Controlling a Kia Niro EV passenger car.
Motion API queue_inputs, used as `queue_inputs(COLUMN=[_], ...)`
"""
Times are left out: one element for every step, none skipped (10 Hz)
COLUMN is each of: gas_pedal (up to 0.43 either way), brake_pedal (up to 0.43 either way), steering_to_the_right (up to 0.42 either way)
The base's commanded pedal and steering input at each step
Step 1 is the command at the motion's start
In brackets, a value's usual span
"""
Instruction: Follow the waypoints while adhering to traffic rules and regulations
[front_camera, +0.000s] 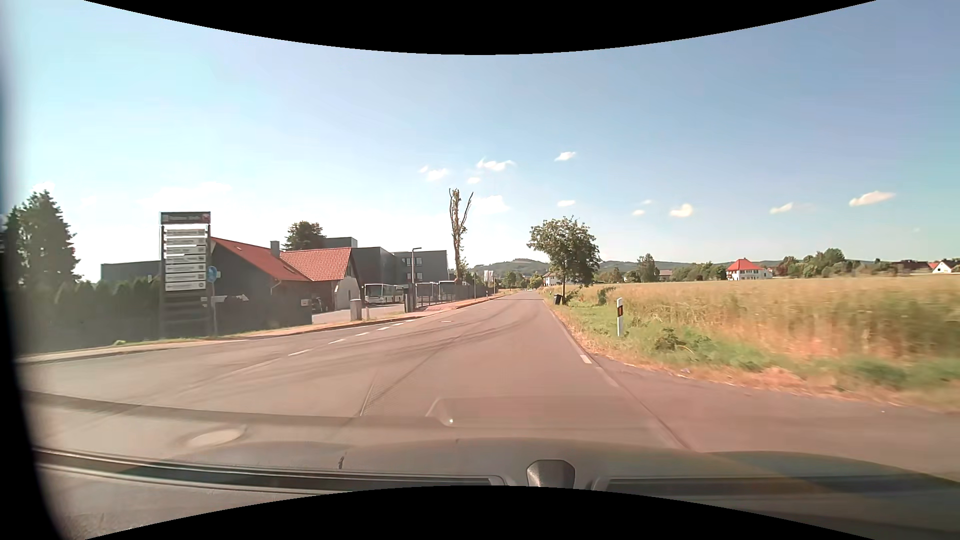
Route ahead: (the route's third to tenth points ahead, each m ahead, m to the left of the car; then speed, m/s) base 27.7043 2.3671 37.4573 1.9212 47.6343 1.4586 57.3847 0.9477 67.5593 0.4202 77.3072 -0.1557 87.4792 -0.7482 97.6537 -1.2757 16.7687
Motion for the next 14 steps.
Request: queue_inputs(gas_pedal=[0.197, 0.197, 0.197, 0.197, 0.197, 0.197, 0.197, 0.197, 0.197, 0.197, 0.197, 0.197, 0.197, 0.197], brake_pedal=[0.006, 0.006, 0.006, 0.006, 0.006, 0.006, 0.006, 0.006, 0.006, 0.006, 0.006, 0.006, 0.006, 0.006], steering_to_the_right=[0.011, 0.011, 0.011, 0.011, 0.011, 0.011, 0.011, 0.011, 0.011, 0.01, 0.01, 0.01, 0.01, 0.009])
